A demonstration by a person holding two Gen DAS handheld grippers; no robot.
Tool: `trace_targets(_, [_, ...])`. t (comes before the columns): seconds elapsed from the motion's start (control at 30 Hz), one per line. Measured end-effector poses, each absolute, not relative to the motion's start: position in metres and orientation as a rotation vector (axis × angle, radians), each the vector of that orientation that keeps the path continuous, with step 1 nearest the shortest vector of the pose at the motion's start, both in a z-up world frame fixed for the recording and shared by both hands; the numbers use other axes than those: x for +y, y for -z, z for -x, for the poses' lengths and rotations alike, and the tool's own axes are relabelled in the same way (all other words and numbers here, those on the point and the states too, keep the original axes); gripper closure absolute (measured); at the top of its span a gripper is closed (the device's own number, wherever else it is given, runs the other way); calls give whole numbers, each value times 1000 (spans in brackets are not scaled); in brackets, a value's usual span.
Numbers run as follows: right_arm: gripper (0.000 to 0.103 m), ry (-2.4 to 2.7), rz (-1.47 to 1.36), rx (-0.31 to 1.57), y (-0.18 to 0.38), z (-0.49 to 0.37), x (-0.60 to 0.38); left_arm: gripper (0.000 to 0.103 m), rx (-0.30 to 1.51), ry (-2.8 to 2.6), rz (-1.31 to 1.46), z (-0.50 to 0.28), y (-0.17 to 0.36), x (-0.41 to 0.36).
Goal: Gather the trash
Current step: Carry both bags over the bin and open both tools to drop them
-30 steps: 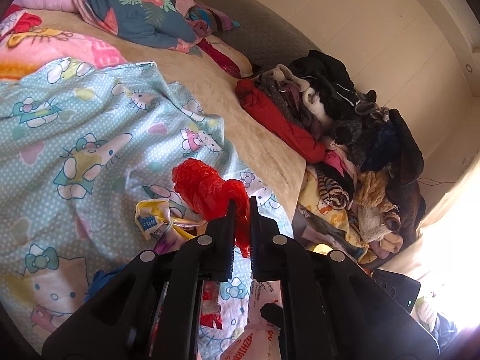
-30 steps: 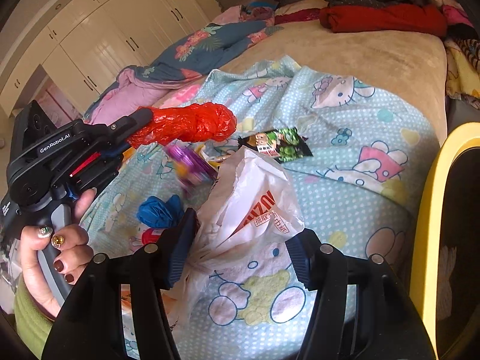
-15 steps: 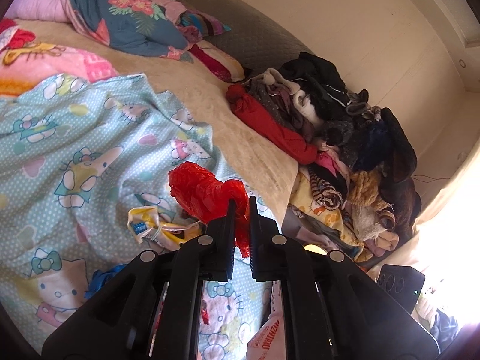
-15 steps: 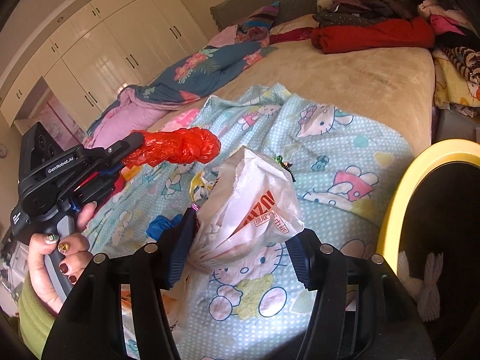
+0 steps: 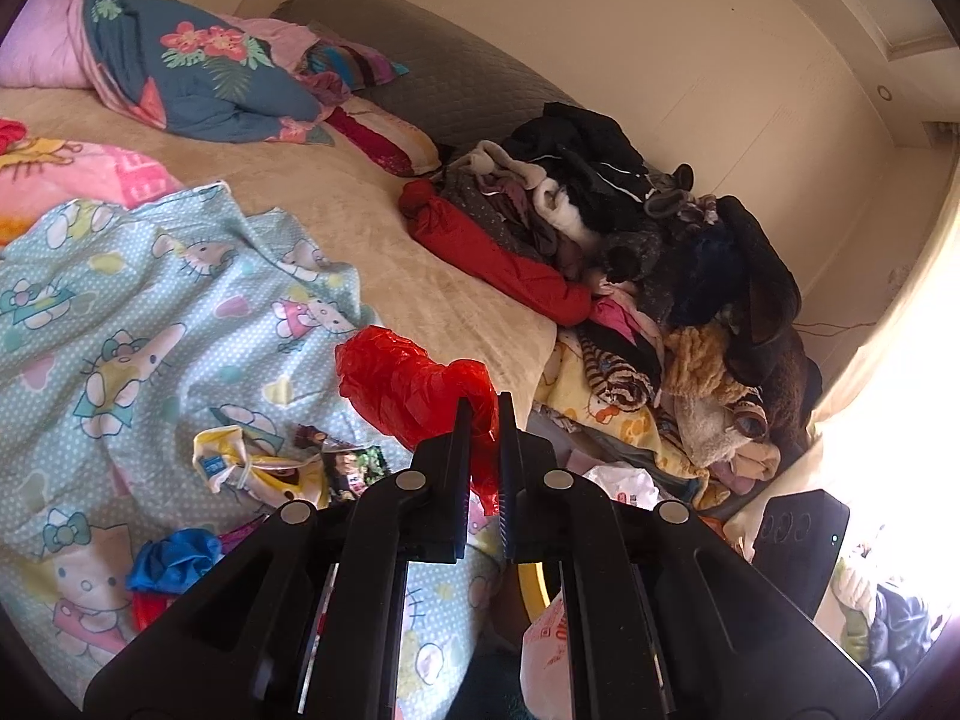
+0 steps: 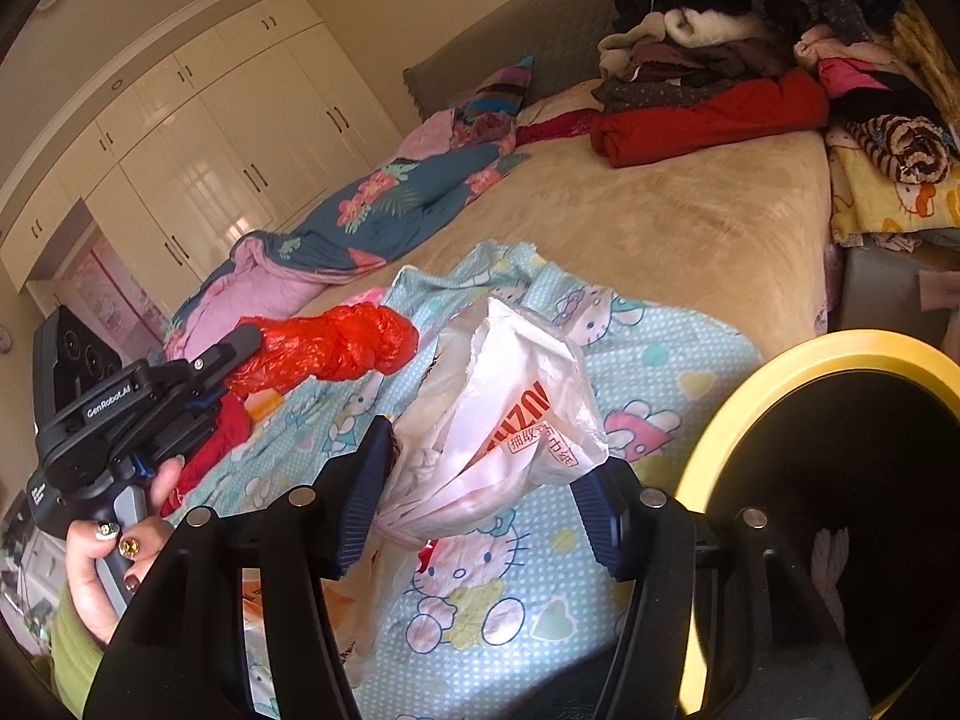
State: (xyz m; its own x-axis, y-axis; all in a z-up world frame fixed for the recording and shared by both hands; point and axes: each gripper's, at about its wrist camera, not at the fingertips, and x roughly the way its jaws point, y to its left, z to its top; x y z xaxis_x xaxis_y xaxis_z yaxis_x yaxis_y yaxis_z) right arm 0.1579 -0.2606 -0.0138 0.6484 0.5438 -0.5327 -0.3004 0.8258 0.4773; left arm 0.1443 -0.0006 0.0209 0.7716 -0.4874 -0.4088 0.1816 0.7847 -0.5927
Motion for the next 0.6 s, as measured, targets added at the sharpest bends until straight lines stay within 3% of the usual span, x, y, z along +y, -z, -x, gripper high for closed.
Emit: trace_targets(0.6, [47, -360, -416, 630, -9, -145, -337, 99, 588, 481, 468, -133, -34, -60])
